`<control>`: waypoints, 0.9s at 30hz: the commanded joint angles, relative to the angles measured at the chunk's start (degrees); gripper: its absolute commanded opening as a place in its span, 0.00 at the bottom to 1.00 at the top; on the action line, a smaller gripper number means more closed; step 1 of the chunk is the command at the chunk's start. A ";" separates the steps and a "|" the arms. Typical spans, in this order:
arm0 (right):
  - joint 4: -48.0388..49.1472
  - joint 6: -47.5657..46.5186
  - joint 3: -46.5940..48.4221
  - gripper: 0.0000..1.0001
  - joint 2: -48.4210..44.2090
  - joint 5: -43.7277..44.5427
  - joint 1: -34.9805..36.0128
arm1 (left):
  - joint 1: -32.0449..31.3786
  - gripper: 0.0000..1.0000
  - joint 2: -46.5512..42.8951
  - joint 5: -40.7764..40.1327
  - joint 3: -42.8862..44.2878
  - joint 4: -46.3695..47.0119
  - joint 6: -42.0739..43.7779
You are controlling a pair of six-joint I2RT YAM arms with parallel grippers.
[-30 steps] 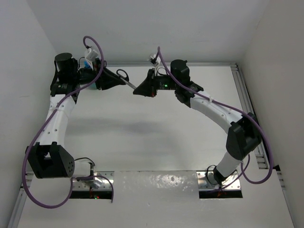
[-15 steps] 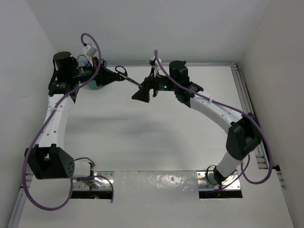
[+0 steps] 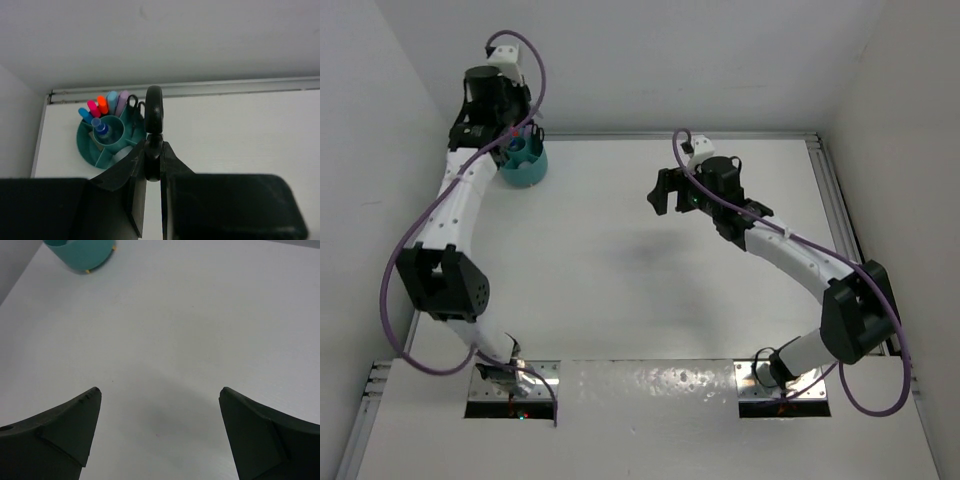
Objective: Sort the stationery into containers
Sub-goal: Place the scissors in the storage box.
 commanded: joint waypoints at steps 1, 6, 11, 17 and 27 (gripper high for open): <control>1.53 -0.58 -0.81 0.99 -0.14 5.94 0.87 | -2.67 0.00 5.71 -15.16 2.35 1.18 1.11; -0.31 -0.66 -0.73 0.99 1.54 10.95 1.57 | -4.61 0.00 11.62 -21.59 3.84 4.61 2.34; -1.72 -1.72 -0.64 0.99 2.77 12.89 2.19 | -4.35 0.00 15.66 -25.73 3.58 7.25 2.25; -3.04 -2.16 -1.43 0.99 3.21 14.12 2.45 | -4.26 0.00 18.92 -25.55 4.37 8.75 2.08; -4.36 -2.86 -3.01 0.99 1.89 16.23 2.45 | -2.68 0.00 24.54 -23.18 8.67 10.42 1.46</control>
